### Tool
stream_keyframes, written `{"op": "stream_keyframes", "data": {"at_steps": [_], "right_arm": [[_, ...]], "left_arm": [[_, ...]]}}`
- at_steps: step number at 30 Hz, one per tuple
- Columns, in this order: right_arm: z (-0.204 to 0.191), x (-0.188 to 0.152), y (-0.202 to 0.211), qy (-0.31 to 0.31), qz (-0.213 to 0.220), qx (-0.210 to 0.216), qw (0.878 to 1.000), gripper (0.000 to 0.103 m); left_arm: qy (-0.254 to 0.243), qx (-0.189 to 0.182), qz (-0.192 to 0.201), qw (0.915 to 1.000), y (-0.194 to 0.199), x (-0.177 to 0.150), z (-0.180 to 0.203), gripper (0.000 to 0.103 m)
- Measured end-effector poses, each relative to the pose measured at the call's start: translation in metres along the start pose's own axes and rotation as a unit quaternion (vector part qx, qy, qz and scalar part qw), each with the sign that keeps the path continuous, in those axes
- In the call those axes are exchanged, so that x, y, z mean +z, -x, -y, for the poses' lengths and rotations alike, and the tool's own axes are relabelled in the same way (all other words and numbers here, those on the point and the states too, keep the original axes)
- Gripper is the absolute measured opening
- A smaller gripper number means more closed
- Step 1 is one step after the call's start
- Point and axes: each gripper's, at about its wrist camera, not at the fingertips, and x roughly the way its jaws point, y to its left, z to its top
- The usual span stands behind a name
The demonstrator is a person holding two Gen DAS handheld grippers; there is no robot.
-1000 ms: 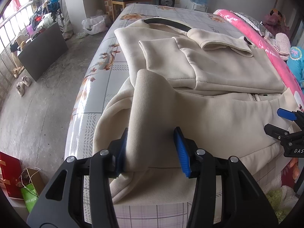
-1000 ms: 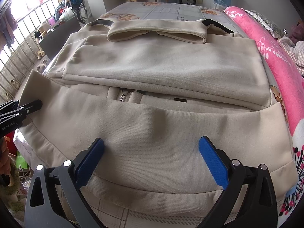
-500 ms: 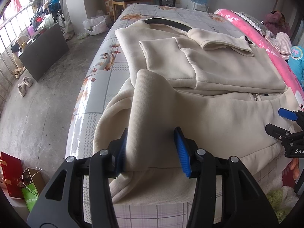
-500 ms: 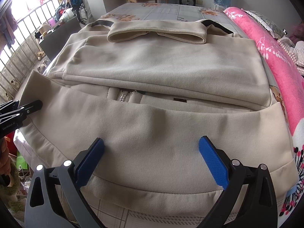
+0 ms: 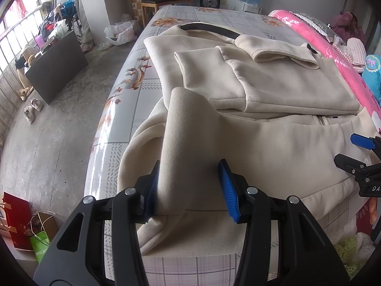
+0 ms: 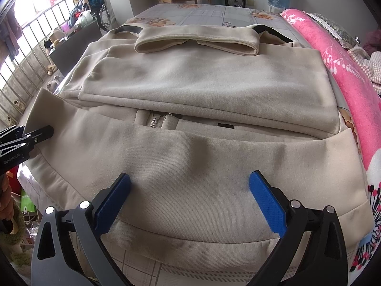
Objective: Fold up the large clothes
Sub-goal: 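Hold the lifted side edge with the left tool above the jacket, then grasp the jacket's other side edge with the right tool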
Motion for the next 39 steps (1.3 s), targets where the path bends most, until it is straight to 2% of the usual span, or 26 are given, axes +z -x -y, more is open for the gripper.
{"op": "stream_keyframes", "data": {"at_steps": [4,6,10,14,19,21,25,31,35,39], "right_arm": [[0.012,0.001,0.007,-0.029,-0.001,0.019,0.999,0.097],[0.022,0.001,0.016,-0.046,0.015,0.018,0.999,0.097],[0.049,-0.007,0.043,-0.072,0.056,-0.005,0.996,0.097],[0.082,-0.019,0.070,-0.082,0.079,-0.029,0.993,0.097],[0.129,-0.038,0.084,-0.104,0.081,-0.048,0.990,0.096],[0.146,-0.039,0.084,-0.124,0.080,-0.042,0.988,0.090],[0.167,-0.031,0.080,-0.151,0.085,-0.001,0.985,0.077],[0.178,-0.010,0.064,-0.149,0.084,0.040,0.984,0.055],[0.180,0.002,0.050,-0.143,0.075,0.058,0.985,0.049],[0.181,0.000,0.037,-0.140,0.053,0.063,0.987,0.046]], "left_arm": [[-0.003,0.005,0.000,1.0000,0.001,0.000,0.002,0.046],[-0.005,0.008,0.000,1.0000,0.001,0.000,0.003,0.046],[-0.009,0.015,0.001,0.9998,0.002,-0.001,0.006,0.046],[-0.016,0.021,0.002,0.9996,0.003,-0.001,0.007,0.046],[-0.014,0.023,-0.002,0.9996,0.003,0.000,0.007,0.046],[-0.015,0.028,-0.004,0.9995,0.003,0.000,0.009,0.046],[-0.015,0.034,-0.004,0.9993,0.003,0.000,0.010,0.046],[-0.006,0.039,-0.002,0.9992,0.004,-0.001,0.011,0.046],[-0.004,0.041,-0.001,0.9992,0.004,-0.001,0.011,0.046],[-0.004,0.042,0.001,0.9991,0.004,-0.001,0.011,0.046]]}}
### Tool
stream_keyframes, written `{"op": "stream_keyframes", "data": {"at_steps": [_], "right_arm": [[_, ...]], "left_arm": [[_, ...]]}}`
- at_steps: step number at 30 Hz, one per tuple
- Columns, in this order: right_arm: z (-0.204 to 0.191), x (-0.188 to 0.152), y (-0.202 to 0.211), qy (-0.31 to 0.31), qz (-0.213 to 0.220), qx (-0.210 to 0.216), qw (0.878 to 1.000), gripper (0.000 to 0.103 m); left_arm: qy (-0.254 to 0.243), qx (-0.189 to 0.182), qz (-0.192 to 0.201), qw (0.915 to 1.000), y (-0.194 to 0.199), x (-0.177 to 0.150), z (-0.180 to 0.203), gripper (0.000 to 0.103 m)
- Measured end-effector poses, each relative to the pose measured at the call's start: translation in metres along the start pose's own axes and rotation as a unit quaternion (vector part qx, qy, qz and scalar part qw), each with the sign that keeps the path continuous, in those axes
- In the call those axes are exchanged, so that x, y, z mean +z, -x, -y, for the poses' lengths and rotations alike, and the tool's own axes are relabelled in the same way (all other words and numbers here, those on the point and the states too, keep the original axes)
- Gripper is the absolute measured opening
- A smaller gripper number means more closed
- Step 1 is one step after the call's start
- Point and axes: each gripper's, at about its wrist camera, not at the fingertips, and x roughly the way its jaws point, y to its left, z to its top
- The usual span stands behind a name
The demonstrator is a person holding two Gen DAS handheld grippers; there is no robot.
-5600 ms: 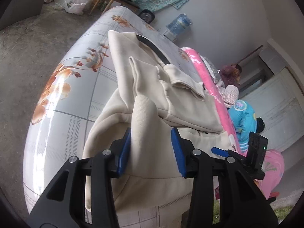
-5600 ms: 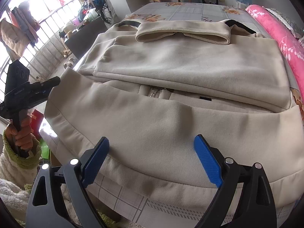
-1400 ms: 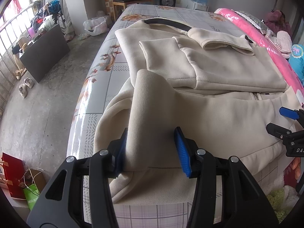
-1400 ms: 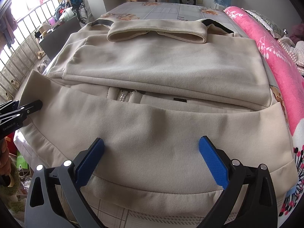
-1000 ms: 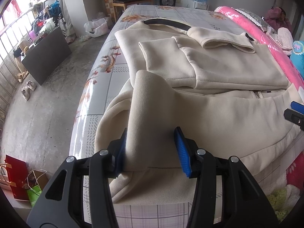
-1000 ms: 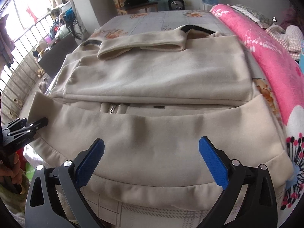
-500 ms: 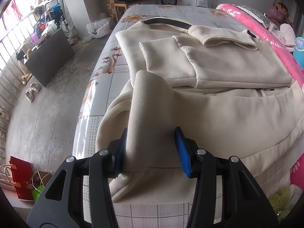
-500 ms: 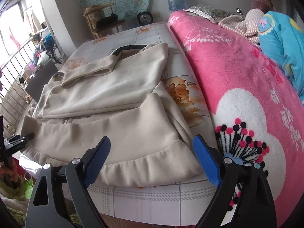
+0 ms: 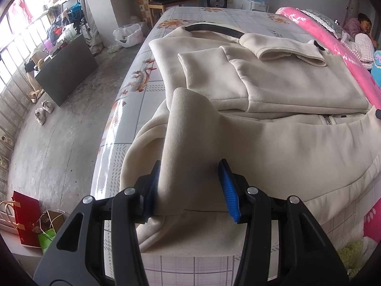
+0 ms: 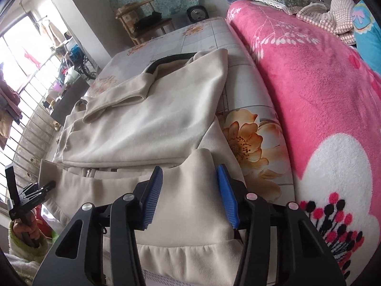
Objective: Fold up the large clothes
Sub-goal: 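Grasp the jacket's other side edge with the right tool, then lift the side edges with both tools toward each other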
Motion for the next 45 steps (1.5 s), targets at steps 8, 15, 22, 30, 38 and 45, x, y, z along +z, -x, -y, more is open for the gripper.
{"op": "stream_keyframes", "data": {"at_steps": [8,15,22,30,38,45], "right_arm": [[0.008,-0.019,0.010,-0.007,-0.019,0.010,1.000,0.039],[0.006,-0.005,-0.001,0.000,-0.023,0.003,1.000,0.033],[0.002,-0.001,-0.009,0.028,-0.046,0.000,0.999,0.033],[0.017,0.002,-0.012,0.035,-0.107,0.062,0.992,0.039],[-0.012,-0.003,-0.005,0.092,-0.082,-0.022,0.992,0.007],[-0.040,-0.004,0.007,0.150,-0.051,-0.035,0.987,0.007]], "left_arm": [[-0.001,-0.001,0.000,1.0000,0.001,0.000,-0.001,0.046],[-0.001,-0.005,0.004,1.0000,-0.001,0.000,-0.002,0.046],[0.002,-0.012,0.007,0.9999,-0.001,-0.001,-0.004,0.046],[0.001,-0.016,0.008,0.9998,0.000,-0.002,-0.006,0.046],[0.002,-0.016,0.009,0.9998,0.001,-0.003,-0.007,0.046],[0.002,-0.018,0.009,0.9998,0.002,-0.003,-0.007,0.046]]}}
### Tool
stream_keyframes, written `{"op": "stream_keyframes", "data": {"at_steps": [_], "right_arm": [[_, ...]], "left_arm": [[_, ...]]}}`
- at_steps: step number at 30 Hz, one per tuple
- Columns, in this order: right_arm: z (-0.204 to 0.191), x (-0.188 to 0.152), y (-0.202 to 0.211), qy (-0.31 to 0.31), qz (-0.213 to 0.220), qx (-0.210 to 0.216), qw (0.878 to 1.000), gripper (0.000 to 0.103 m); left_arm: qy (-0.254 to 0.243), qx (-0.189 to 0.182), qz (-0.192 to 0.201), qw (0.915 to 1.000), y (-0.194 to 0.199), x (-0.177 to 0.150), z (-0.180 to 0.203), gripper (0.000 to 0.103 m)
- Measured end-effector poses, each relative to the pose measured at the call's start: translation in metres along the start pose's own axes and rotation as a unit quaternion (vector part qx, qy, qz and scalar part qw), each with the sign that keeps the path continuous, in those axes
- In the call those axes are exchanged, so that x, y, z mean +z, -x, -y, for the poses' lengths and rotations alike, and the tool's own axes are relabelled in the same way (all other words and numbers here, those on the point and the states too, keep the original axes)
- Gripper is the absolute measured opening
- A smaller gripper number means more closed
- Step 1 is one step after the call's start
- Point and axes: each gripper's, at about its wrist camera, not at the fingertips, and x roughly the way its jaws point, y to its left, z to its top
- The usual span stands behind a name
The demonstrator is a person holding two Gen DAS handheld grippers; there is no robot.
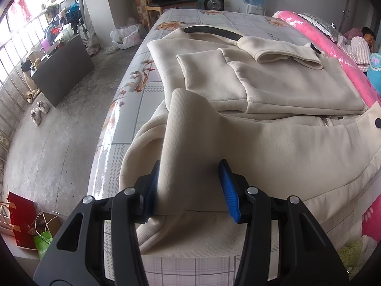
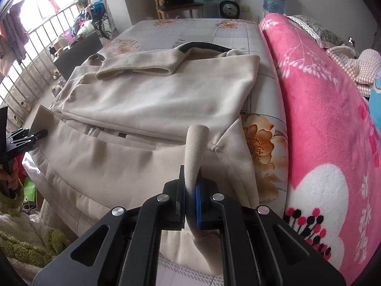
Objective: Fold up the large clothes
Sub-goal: 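Lift the side edges with both tools toward each other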
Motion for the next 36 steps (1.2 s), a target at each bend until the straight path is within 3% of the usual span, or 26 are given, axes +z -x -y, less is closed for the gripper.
{"op": "stream_keyframes", "data": {"at_steps": [5,7,10,15,19,22,27,29,33,36], "right_arm": [[0.031,-0.002,-0.011,-0.065,-0.023,0.076,0.995,0.010],[0.044,-0.002,-0.015,-0.091,-0.031,0.106,0.990,0.017],[0.052,-0.005,-0.019,-0.100,-0.051,0.118,0.987,0.030],[0.053,-0.008,-0.022,-0.080,-0.082,0.133,0.984,0.033],[0.038,-0.007,-0.023,-0.051,-0.084,0.098,0.990,0.031],[0.020,-0.006,-0.021,-0.022,-0.076,0.048,0.996,0.011],[-0.008,-0.010,-0.010,0.009,-0.035,-0.040,0.999,0.007],[-0.012,-0.013,-0.008,0.014,-0.025,-0.070,0.997,0.007],[-0.026,-0.017,-0.010,0.030,-0.011,-0.119,0.992,0.007],[-0.029,-0.018,-0.013,0.025,-0.004,-0.138,0.990,0.007]], "left_arm": [[-0.008,0.000,-0.004,1.0000,0.000,0.002,0.001,0.046],[-0.009,0.000,-0.003,1.0000,-0.001,0.001,0.001,0.046],[-0.008,-0.003,-0.004,1.0000,-0.001,0.001,0.000,0.046],[-0.008,-0.009,-0.004,0.9999,-0.002,0.002,-0.002,0.046],[-0.004,-0.008,-0.002,1.0000,-0.002,0.001,-0.001,0.046],[-0.002,-0.005,0.000,1.0000,-0.001,0.000,0.000,0.046],[-0.005,0.000,0.003,1.0000,0.000,-0.001,0.002,0.045],[-0.010,0.003,0.006,0.9999,0.001,-0.002,0.003,0.042],[-0.029,0.021,0.013,0.9993,0.004,-0.005,0.008,0.021],[-0.032,0.021,0.014,0.9992,0.005,-0.006,0.009,0.018]]}}
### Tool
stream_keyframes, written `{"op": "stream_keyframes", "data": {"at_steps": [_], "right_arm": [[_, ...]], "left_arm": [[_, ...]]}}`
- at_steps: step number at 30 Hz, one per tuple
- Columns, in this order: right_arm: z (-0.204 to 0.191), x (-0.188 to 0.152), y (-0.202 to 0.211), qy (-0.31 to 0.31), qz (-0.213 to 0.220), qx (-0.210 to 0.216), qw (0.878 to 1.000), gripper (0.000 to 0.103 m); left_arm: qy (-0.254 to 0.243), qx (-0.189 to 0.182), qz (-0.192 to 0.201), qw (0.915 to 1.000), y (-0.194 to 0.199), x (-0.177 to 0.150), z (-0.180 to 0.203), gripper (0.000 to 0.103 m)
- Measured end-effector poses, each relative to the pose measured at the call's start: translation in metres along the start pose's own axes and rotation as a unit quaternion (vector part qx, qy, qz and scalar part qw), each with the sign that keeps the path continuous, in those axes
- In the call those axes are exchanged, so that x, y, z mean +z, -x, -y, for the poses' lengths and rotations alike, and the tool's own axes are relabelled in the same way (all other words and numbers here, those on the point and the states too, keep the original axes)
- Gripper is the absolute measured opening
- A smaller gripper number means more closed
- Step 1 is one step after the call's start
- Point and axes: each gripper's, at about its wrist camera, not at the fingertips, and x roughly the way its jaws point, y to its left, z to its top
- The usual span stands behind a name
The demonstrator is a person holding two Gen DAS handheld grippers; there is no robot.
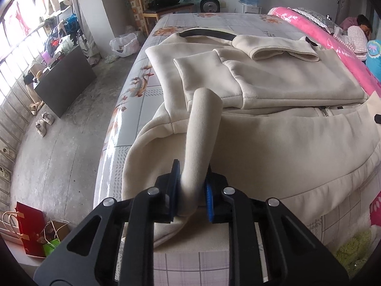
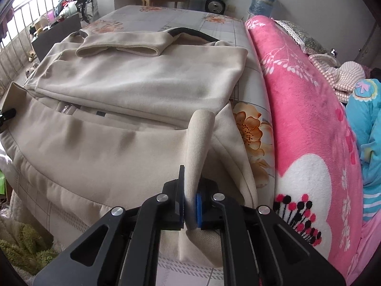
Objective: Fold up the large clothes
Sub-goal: 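Lift the side edges with both tools toward each other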
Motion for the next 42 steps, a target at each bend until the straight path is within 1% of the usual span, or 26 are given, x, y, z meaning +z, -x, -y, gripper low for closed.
{"op": "stream_keyframes", "data": {"at_steps": [4,9,14,20,24,42], "right_arm": [[0.003,-0.002,0.000,-0.018,0.007,-0.007,1.000,0.007],[-0.001,-0.004,0.000,-0.022,0.011,-0.022,0.999,0.007],[-0.006,-0.005,-0.001,-0.019,0.014,-0.037,0.999,0.007],[-0.004,-0.005,-0.003,-0.022,0.005,-0.031,0.999,0.007],[-0.002,-0.004,-0.004,-0.026,-0.002,-0.027,0.999,0.008],[-0.004,-0.001,-0.009,-0.016,-0.016,-0.029,0.999,0.008]], "left_arm": [[-0.006,0.012,0.001,0.9999,0.000,-0.001,0.004,0.017],[-0.013,0.020,0.006,0.9997,0.000,-0.002,0.006,0.017],[-0.007,0.023,-0.004,0.9997,-0.001,0.000,0.007,0.017],[-0.006,0.037,-0.024,0.9990,-0.003,0.005,0.011,0.017],[-0.001,0.040,-0.031,0.9987,-0.004,0.008,0.011,0.017],[-0.010,0.045,-0.034,0.9984,-0.006,0.008,0.013,0.017]]}}
